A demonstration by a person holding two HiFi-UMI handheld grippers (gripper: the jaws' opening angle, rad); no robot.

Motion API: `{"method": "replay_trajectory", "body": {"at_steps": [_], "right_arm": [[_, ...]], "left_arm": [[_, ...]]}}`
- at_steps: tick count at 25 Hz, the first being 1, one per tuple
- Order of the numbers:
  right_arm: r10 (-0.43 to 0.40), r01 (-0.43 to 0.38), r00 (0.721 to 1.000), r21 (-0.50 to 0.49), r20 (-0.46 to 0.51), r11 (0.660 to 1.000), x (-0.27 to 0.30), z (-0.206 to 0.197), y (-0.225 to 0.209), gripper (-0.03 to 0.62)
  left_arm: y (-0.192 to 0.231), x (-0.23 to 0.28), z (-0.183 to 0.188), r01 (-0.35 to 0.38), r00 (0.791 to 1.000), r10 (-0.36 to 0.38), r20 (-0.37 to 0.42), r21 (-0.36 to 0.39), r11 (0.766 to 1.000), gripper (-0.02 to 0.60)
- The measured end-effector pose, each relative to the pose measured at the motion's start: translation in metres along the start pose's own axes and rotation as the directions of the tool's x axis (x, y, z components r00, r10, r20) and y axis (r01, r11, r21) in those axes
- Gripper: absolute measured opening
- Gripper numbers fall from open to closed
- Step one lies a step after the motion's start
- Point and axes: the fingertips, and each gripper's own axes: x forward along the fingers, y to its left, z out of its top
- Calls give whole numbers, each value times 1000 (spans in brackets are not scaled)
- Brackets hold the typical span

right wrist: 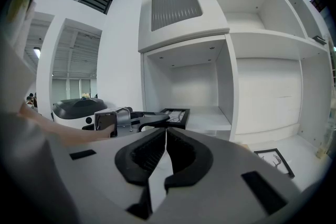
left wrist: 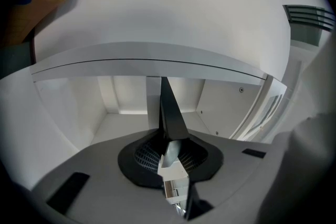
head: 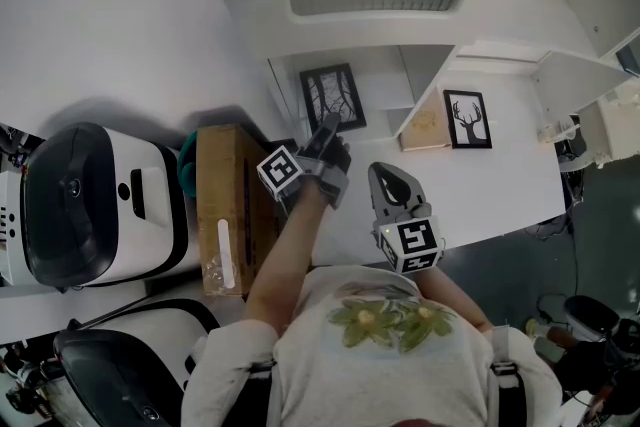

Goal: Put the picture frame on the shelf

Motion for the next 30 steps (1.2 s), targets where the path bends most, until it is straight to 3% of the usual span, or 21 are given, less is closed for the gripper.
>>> {"method": "replay_trajectory", "body": {"at_steps": [12, 16, 20, 30], "right_arm": [[13, -13, 1000, -10, 6, 1000, 1, 3, 5, 32], [18, -18, 1000, -12, 4, 1000, 0, 4, 7, 32], [19, -19, 1000, -10, 2, 1000, -3, 2, 8, 32], [44, -44, 999, -15, 4, 999, -7, 3, 20, 32]], "left_arm": [[0, 3, 3, -2, 1000, 2, -11, 19, 1000, 74], [-13, 2, 1, 45, 999, -44, -25, 57, 997, 75], [-21, 0, -9, 62, 996, -55, -75, 96, 993, 170], [-12, -15, -14, 7, 997, 2, -71, 129, 992, 207]]}}
